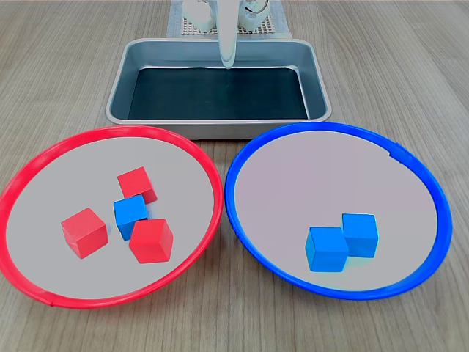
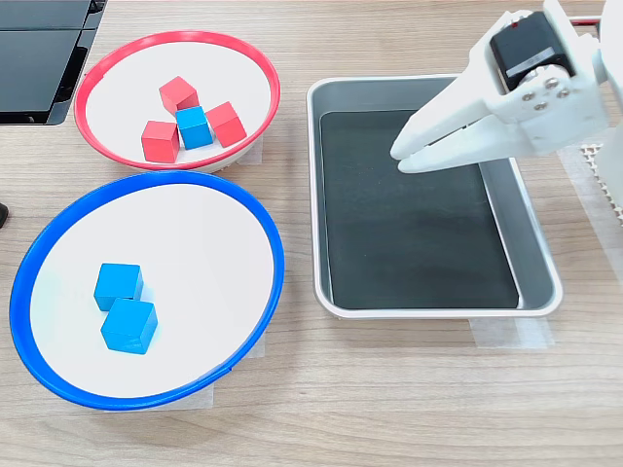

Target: Relocate any blue block in the red dish to the blue dish, correcting any misplacements.

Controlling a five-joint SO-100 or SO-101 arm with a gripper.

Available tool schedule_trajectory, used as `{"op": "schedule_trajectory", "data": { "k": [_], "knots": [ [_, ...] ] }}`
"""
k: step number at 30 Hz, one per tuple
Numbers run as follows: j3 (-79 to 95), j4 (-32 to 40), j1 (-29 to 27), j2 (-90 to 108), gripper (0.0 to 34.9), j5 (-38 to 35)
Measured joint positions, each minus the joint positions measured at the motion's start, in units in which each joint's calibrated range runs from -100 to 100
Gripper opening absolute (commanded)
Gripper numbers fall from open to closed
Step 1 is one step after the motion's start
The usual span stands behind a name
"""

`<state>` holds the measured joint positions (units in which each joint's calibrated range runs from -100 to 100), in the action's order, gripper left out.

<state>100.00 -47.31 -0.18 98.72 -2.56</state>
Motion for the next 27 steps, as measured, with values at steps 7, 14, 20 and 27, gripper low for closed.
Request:
{"op": "schedule_trajectory", "data": {
  "k": [7, 14, 20, 27],
  "knots": [
    [0.0, 0.0, 0.0, 0.0, 0.3, 0.0],
    [-2.54, 2.04, 0.0, -5.29, 0.3, -1.95],
    [-18.78, 7.26, 0.0, -21.91, 0.3, -5.81],
    [-43.01, 17.78, 0.0, -50.3, 0.3, -14.9]
  ]
}}
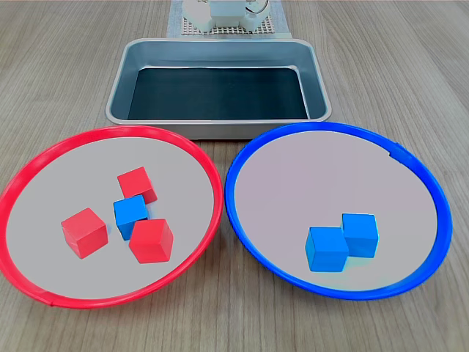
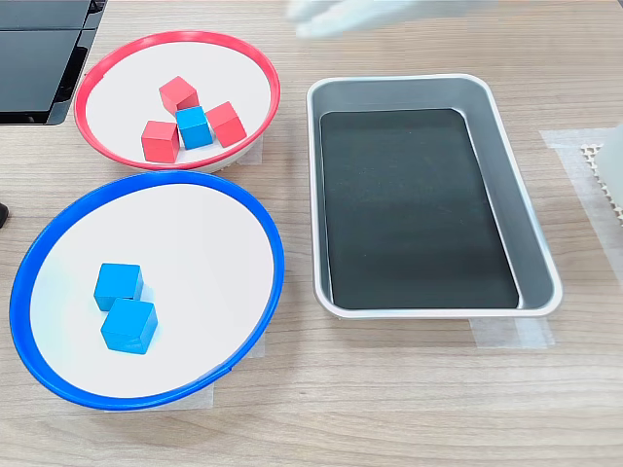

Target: Relocate any blue block in the red dish to the blue dish, correcting any misplacements.

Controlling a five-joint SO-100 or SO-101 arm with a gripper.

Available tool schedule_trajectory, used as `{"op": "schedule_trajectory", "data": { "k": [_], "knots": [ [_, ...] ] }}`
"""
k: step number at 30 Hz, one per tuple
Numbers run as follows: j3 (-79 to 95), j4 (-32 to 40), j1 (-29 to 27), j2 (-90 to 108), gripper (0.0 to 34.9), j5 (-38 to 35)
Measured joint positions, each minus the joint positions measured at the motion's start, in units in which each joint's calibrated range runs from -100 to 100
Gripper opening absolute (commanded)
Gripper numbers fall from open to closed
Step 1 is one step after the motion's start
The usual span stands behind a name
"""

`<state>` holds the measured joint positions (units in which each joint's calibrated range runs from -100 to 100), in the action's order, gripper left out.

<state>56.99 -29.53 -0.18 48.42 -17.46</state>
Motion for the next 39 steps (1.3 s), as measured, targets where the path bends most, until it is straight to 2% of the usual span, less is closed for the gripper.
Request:
{"op": "schedule_trajectory", "data": {
  "k": [7, 11, 15, 19, 23, 26, 32, 37, 39],
  "knots": [
    [-15.25, 15.5, -2.12, -27.62, 0.2, -12.89],
    [-23.05, 17.54, -4.34, -42.54, 0.2, -20.42],
    [-23.77, 17.21, -6.37, -45.69, 0.2, -24.71],
    [-23.77, 12.4, -8.05, -45.69, 0.2, -28.23],
    [-23.77, 3.67, -11.15, -45.69, 0.2, -33.8],
    [-24.41, 1.71, -11.33, -46.29, 0.2, -35.7],
    [-37.84, -10.69, -11.95, -51.58, 0.2, -37.85],
    [-45.83, -12.81, -11.77, -56.52, 0.3, -38.39],
    [-48.0, -13.78, -11.77, -57.97, 1.5, -38.88]
  ]
}}
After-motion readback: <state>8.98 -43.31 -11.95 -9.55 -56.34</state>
